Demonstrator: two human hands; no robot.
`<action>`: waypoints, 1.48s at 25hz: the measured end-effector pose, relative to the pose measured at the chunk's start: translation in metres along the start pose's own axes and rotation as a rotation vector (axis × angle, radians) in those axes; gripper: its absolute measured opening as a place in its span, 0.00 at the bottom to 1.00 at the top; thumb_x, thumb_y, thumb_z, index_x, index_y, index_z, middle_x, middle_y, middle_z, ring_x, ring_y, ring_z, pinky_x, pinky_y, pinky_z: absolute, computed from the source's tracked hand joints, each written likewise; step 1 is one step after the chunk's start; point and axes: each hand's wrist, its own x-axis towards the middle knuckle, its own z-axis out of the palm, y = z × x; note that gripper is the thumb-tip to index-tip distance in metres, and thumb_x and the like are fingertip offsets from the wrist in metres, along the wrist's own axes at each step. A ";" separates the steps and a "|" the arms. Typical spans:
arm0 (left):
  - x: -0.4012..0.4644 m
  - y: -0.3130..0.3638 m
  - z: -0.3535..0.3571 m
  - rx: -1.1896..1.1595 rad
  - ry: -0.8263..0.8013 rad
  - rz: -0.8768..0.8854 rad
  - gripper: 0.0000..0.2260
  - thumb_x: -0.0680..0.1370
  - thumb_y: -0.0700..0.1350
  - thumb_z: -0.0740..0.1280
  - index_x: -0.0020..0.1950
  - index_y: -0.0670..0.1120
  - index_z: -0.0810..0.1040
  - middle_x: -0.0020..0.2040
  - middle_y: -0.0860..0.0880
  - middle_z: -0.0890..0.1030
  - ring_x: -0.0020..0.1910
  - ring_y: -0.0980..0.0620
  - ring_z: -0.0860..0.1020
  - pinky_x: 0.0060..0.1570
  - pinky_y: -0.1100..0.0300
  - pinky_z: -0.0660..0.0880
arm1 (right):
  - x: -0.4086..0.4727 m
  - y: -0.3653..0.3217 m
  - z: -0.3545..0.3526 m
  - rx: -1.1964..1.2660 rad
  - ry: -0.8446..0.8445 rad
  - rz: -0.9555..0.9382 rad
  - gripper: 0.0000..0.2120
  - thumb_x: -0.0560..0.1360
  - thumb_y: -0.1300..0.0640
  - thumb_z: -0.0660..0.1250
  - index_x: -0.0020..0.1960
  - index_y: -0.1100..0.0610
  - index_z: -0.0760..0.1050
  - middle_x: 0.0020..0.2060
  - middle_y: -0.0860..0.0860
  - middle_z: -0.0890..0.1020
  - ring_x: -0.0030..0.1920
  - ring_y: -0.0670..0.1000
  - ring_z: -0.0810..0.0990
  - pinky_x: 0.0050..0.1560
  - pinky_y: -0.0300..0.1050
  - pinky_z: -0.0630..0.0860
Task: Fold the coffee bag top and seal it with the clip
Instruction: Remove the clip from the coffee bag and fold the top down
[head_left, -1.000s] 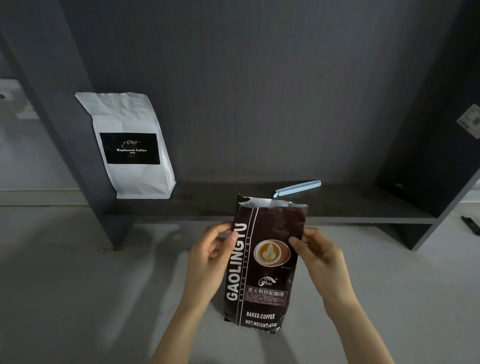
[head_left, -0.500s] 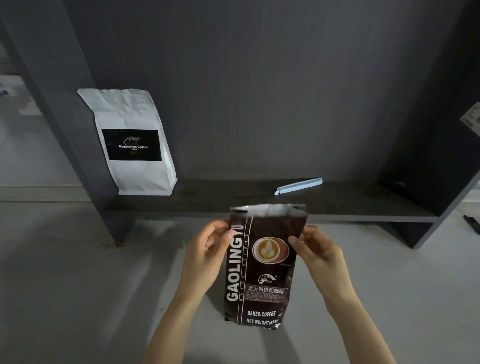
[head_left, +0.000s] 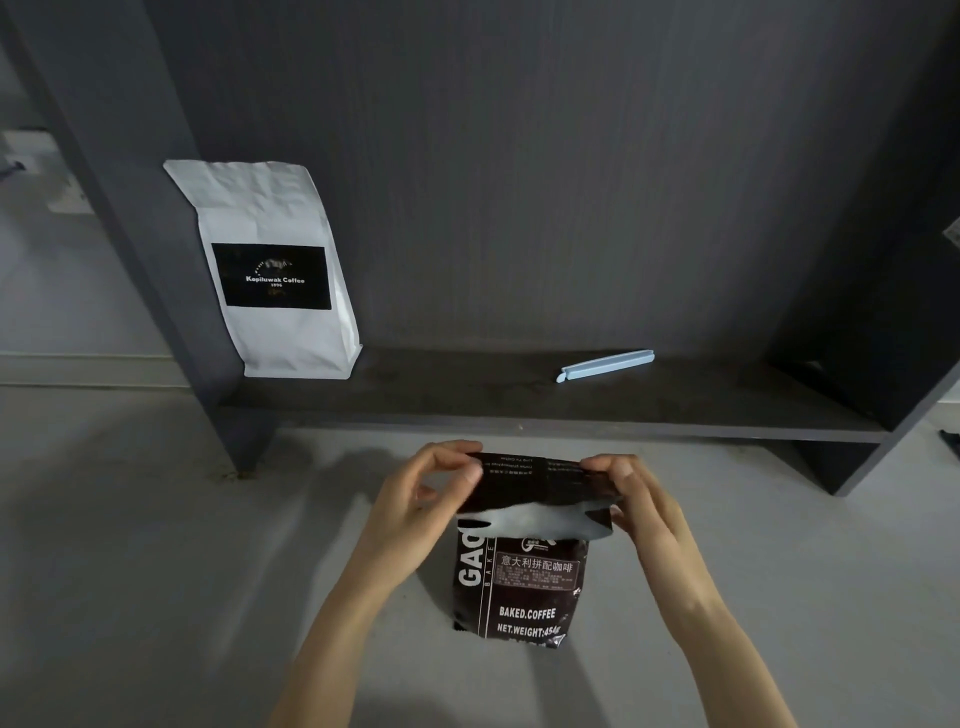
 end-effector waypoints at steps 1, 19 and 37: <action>0.000 -0.003 0.001 0.022 -0.033 -0.008 0.06 0.70 0.52 0.67 0.46 0.58 0.74 0.51 0.71 0.77 0.53 0.71 0.73 0.51 0.70 0.69 | -0.001 0.000 -0.001 -0.004 -0.044 0.003 0.06 0.76 0.54 0.60 0.44 0.49 0.75 0.39 0.42 0.82 0.45 0.39 0.78 0.46 0.28 0.74; -0.005 -0.031 0.025 -0.050 0.122 -0.079 0.10 0.71 0.37 0.68 0.45 0.51 0.75 0.45 0.52 0.82 0.46 0.57 0.80 0.51 0.63 0.75 | 0.003 0.030 0.004 -0.186 0.172 0.068 0.10 0.69 0.63 0.70 0.36 0.47 0.79 0.31 0.49 0.85 0.36 0.47 0.80 0.36 0.31 0.75; 0.047 -0.046 0.026 -0.163 0.181 -0.097 0.08 0.70 0.36 0.68 0.41 0.49 0.79 0.36 0.59 0.84 0.41 0.61 0.80 0.42 0.74 0.73 | 0.055 0.032 -0.005 -0.234 0.038 0.021 0.09 0.73 0.63 0.64 0.46 0.50 0.79 0.36 0.38 0.84 0.43 0.38 0.81 0.40 0.24 0.74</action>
